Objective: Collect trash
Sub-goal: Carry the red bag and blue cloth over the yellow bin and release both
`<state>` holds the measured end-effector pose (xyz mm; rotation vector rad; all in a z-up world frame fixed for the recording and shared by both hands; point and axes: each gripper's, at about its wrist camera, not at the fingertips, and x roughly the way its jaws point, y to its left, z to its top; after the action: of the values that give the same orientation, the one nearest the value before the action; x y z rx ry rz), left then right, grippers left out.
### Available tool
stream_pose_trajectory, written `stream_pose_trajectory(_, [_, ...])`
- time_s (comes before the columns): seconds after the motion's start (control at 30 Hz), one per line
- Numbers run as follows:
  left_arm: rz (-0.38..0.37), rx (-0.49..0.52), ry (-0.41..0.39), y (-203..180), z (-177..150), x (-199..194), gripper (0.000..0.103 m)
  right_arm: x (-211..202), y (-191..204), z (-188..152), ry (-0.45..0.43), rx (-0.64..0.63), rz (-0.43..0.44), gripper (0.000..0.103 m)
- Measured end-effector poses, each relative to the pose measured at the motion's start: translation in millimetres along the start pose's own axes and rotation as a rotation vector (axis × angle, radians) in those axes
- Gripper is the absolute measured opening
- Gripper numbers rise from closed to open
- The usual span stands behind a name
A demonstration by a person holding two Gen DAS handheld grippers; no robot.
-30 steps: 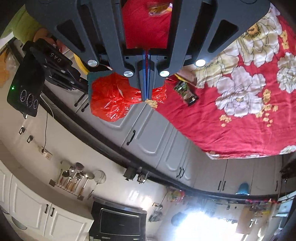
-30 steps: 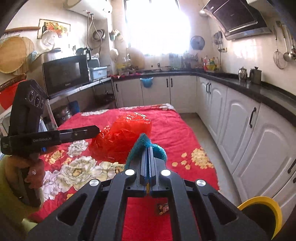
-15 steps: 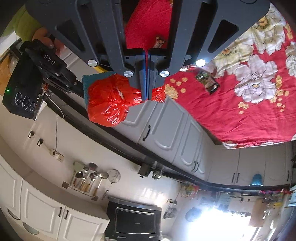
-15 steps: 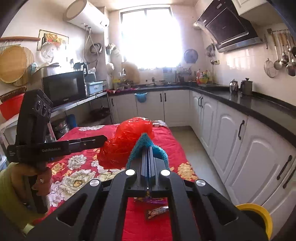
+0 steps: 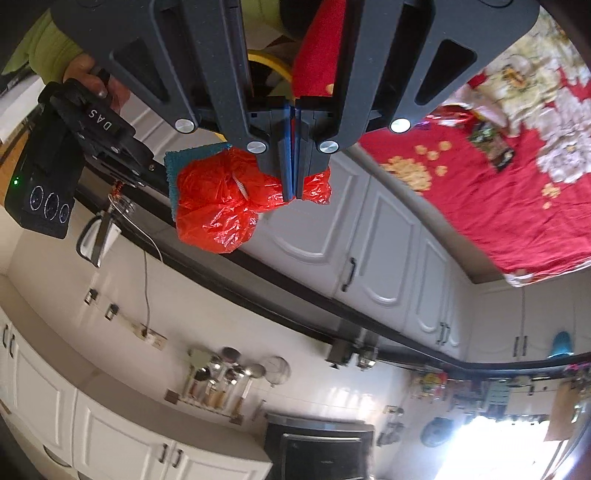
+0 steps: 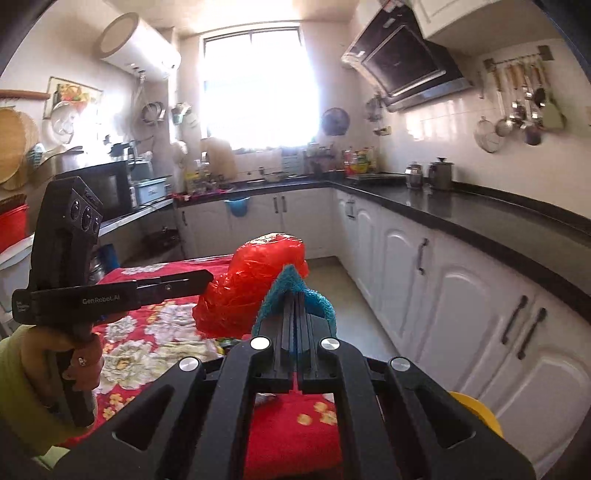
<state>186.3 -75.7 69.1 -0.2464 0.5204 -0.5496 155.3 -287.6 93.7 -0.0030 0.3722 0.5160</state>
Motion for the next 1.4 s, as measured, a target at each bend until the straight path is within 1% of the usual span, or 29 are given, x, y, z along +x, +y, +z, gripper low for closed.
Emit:
stream_pose_trajectory(0.23, [-0.062,0.046,0.052,-41,-4,45,0.0,-25,-45,-15,0.0,0.056,-0.083,0.001])
stream_pose_trajectory(0.37, [-0.088,0.068,0.077,-59,-8,65,0.0,-37,-65,-24,0.002,0.083,-0.121,0.001])
stream_pose_trajectory(0.53, [-0.107,0.092,0.107,-75,-14,84,0.0,-53,-89,-37,0.008,0.116,-0.161,0.001])
stream_pose_trajectory(0.73, [-0.119,0.11,0.139,-92,-22,108,0.0,-60,-107,-51,0.027,0.144,-0.193,0.001])
stream_pose_trajectory(1.0, [-0.113,0.124,0.175,-97,-35,128,0.0,-57,-123,-74,0.08,0.177,-0.229,0.001])
stream_pose_trajectory(1.4, [-0.083,0.109,0.259,-88,-63,163,0.0,-33,-147,-118,0.187,0.261,-0.259,0.001])
